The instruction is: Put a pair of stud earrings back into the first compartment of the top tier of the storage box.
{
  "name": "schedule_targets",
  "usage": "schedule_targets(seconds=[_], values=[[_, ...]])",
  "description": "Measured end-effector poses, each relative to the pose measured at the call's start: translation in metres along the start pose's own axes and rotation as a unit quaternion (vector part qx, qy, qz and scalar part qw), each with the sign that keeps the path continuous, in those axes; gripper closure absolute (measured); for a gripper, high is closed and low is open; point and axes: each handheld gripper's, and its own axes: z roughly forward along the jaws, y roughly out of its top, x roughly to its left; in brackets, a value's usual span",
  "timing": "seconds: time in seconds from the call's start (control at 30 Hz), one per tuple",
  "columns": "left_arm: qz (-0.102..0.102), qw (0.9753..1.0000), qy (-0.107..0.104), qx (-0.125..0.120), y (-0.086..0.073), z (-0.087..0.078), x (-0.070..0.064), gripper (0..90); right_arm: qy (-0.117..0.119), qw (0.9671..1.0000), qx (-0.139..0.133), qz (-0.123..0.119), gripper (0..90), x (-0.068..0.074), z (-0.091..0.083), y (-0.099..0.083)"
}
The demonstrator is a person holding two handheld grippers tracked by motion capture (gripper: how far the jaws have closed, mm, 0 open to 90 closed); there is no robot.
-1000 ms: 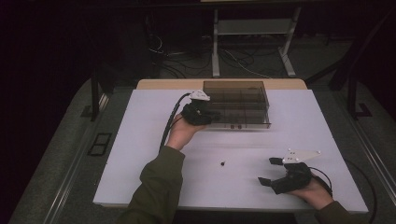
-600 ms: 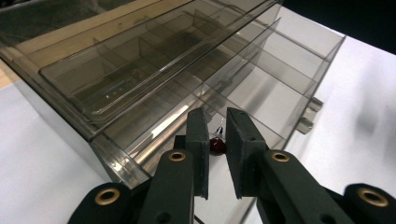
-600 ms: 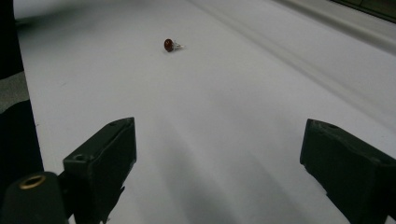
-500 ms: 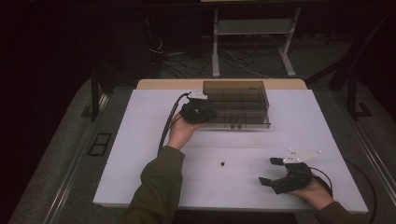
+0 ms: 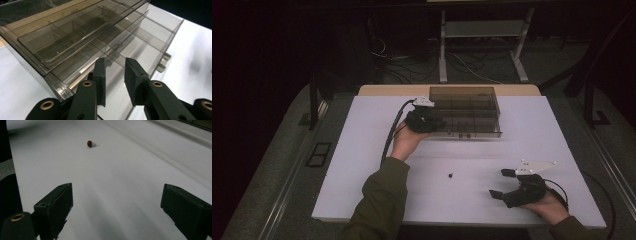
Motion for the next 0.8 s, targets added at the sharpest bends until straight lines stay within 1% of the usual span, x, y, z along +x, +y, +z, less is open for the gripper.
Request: schedule_targets(seconds=[0.03, 0.17, 0.23, 0.27, 0.33, 0.37, 0.43, 0.5, 0.57, 0.7, 0.77, 0.8], values=[[0.000, 1.0000, 0.000, 0.000, 0.000, 0.000, 0.000, 69.1, 0.001, 1.0000, 0.000, 0.002, 10.1, 0.000, 0.000, 0.000], [0.001, 0.9999, -0.012, -0.001, 0.001, -0.007, -0.006, 64.6, -0.001, 1.0000, -0.001, -0.001, 10.1, -0.001, 0.000, 0.000], [0.004, 0.9999, -0.013, -0.002, 0.002, -0.009, -0.008, 62.3, -0.002, 1.0000, -0.001, -0.002, 10.1, -0.001, 0.000, 0.000], [0.009, 0.9998, -0.015, -0.004, 0.002, -0.011, -0.010, 61.1, -0.002, 1.0000, -0.001, -0.002, 10.1, -0.001, -0.001, 0.000], [0.008, 0.9997, -0.019, -0.009, 0.002, -0.015, -0.013, 59.7, -0.003, 1.0000, -0.001, -0.001, 10.1, -0.001, -0.001, 0.000], [0.012, 0.9997, -0.018, -0.009, 0.002, -0.017, -0.015, 58.7, -0.003, 1.0000, -0.001, -0.002, 10.1, -0.001, -0.001, 0.000], [0.011, 0.9997, -0.018, -0.011, 0.002, -0.019, -0.016, 57.7, -0.003, 1.0000, -0.002, -0.001, 10.1, -0.001, -0.001, 0.000], [0.009, 0.9996, -0.022, -0.011, 0.001, -0.022, -0.019, 54.7, -0.002, 1.0000, -0.002, -0.002, 10.1, -0.001, -0.001, 0.000], [0.010, 0.9996, -0.022, -0.011, -0.002, -0.027, -0.022, 50.7, -0.003, 1.0000, -0.002, -0.002, 10.1, -0.001, -0.001, 0.000], [0.012, 0.9997, -0.019, -0.012, -0.007, -0.032, -0.025, 47.7, -0.002, 1.0000, -0.002, -0.002, 10.1, -0.001, -0.001, 0.000], [0.010, 0.9997, -0.019, -0.014, -0.009, -0.034, -0.027, 45.3, -0.002, 1.0000, -0.002, -0.002, 10.1, -0.001, -0.001, 0.000], [0.012, 0.9997, -0.018, -0.014, -0.012, -0.038, -0.028, 44.6, -0.002, 1.0000, -0.002, -0.001, 10.1, -0.001, -0.001, 0.000]])
